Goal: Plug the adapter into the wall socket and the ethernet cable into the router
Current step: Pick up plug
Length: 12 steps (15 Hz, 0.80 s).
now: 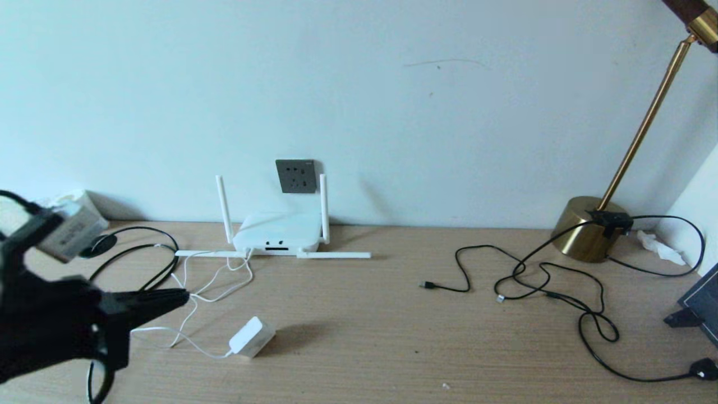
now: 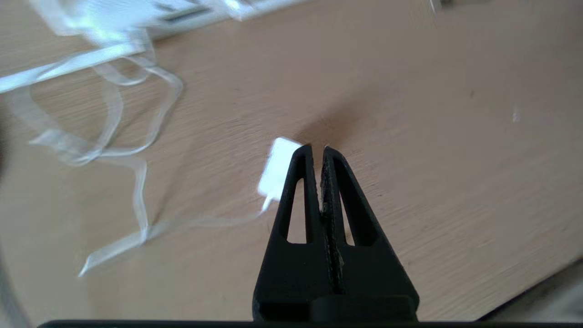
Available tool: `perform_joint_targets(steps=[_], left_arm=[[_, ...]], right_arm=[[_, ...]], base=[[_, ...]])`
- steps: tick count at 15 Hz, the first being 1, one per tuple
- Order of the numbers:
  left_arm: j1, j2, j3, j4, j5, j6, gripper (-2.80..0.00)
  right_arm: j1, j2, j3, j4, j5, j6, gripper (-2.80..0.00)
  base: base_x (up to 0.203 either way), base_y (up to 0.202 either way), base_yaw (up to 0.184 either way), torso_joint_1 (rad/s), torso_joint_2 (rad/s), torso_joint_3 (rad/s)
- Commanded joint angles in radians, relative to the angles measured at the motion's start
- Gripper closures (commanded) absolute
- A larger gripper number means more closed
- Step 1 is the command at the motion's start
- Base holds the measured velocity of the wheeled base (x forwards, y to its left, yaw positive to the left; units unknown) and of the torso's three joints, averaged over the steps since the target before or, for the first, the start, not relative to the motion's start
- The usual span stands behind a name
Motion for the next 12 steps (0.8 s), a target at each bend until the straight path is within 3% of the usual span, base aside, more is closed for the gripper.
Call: perform_joint_targets(steps=[1, 4, 9, 12], left_arm=[[-0.037, 0.150, -0.035, 0.018, -0.014, 0.037, 0.00], [-0.123, 0.142, -0.047, 0.122, -0.017, 0.069, 0.00], [-0.128, 0.190, -0.059, 0.129, 0.001, 0.073, 0.00], [-0.128, 0.241, -0.063, 0.127, 0.025, 0.131, 0.00]], right_arm=[[0.000, 0.002, 0.000, -0.001, 0.000, 0.000, 0.00], [0.000, 0.002, 0.000, -0.001, 0.000, 0.000, 0.00], [0.000, 0.002, 0.000, -0.001, 0.000, 0.000, 0.00], [0.000, 0.002, 0.000, -0.001, 0.000, 0.000, 0.00]], base=[[0.000, 0.000, 0.000, 0.000, 0.00, 0.000], [0.000, 0.000, 0.000, 0.000, 0.00, 0.000], [0.000, 0.000, 0.000, 0.000, 0.00, 0.000], [0.000, 0.000, 0.000, 0.000, 0.00, 0.000]])
